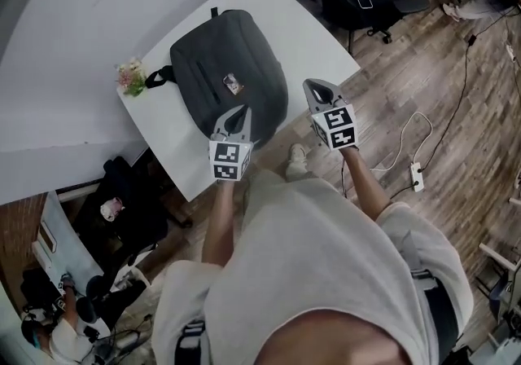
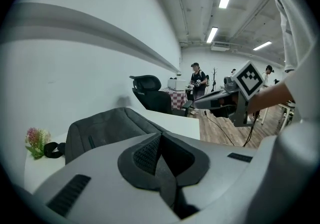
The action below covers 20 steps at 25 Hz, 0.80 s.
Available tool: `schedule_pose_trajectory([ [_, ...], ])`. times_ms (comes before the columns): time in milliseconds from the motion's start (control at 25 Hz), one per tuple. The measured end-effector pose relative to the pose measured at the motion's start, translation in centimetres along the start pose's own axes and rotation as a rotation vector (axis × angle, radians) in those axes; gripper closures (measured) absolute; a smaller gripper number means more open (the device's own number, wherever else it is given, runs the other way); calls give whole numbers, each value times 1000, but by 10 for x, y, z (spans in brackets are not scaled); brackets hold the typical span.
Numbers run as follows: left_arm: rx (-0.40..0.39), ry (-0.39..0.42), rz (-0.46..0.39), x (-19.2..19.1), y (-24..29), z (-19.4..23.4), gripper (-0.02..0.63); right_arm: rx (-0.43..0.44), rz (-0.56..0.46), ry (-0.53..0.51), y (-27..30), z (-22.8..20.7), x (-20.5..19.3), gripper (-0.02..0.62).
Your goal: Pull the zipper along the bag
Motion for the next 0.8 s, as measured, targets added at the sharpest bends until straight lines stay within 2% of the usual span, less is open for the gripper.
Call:
schedule_pose_trajectory([
  [440,-149,154,163,-38,6,-17,578,35,76,6,24,15,-21,581],
  [680,-261,352,291,-56,14,-38,574,30,113,-6,22,10,-35,581],
  [720,-280,372,311,-58,16,-39,564,31,114,-6,23,10,-35,581],
  [800,-304,386,335,-62,20,-40,456,33,114,-8,24,9,-36,582],
])
Point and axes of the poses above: the fingertips, and each gripper's own axes: y forward along the fingers, z to its left, x out of its top, the point moved 9 cm from there along -y, backward along the fingers, and after that the axes turned 6 degrees about -x, right-handed, at the moved point
